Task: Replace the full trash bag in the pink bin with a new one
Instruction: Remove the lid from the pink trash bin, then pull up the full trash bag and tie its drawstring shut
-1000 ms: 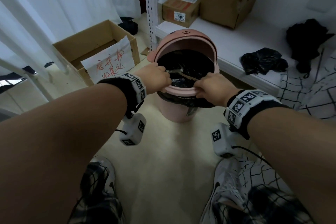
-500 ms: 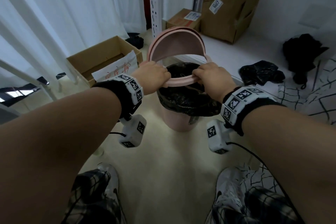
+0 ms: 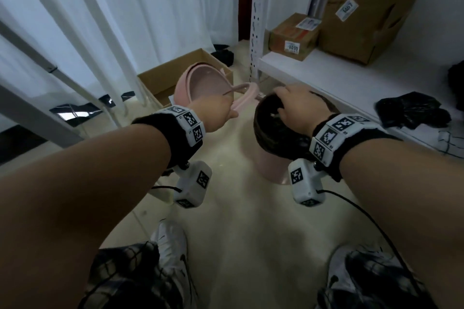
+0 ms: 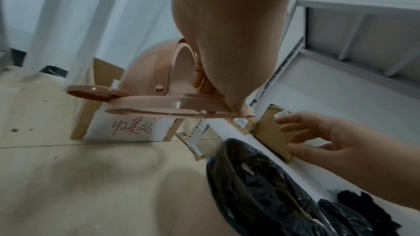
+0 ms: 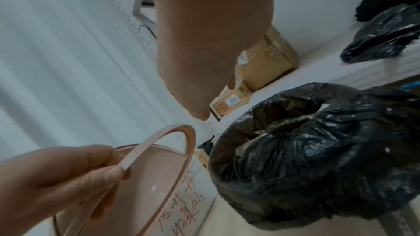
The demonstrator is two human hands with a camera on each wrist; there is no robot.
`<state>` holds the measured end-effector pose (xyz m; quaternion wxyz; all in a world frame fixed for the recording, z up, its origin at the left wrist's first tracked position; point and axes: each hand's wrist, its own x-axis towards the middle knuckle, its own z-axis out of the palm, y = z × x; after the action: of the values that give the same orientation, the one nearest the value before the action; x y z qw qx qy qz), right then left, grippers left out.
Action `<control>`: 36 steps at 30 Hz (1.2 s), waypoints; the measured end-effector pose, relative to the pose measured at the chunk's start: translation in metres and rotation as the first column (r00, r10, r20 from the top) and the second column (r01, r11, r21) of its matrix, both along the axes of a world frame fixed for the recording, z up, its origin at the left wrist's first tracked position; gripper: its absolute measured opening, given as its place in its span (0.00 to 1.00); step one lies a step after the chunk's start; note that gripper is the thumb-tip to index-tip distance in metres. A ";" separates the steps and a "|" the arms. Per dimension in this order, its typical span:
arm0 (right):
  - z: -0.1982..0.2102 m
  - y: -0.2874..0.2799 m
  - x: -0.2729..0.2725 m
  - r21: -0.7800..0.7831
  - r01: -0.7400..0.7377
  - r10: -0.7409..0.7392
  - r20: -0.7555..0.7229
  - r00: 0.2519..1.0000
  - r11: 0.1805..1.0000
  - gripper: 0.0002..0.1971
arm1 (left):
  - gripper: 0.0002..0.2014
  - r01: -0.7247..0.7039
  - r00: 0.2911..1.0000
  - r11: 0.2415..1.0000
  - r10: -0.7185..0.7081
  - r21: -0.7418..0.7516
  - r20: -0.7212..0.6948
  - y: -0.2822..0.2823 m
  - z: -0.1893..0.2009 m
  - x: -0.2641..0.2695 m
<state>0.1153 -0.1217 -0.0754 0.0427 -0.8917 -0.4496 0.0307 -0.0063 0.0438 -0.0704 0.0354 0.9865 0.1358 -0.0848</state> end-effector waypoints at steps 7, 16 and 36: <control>-0.036 0.007 -0.014 -0.099 -0.030 0.035 0.049 0.998 0.995 0.20 | 0.17 -0.094 0.978 0.995 0.086 -0.036 -0.188 0.017 -0.056 -0.013; -0.083 0.036 -0.029 0.058 0.069 -0.072 0.048 0.996 0.996 0.19 | 0.16 -0.129 0.958 0.992 0.128 0.014 -0.257 0.007 -0.133 0.000; -0.116 0.032 -0.036 0.100 0.227 -0.233 0.049 0.971 0.969 0.13 | 0.15 -0.266 0.899 0.958 0.207 -0.106 -0.386 0.006 -0.217 -0.023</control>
<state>0.0798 -0.0897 -0.1911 0.0741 -0.9353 -0.3452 -0.0224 -0.0293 0.0499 -0.2871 0.0964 0.9228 0.2521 -0.2751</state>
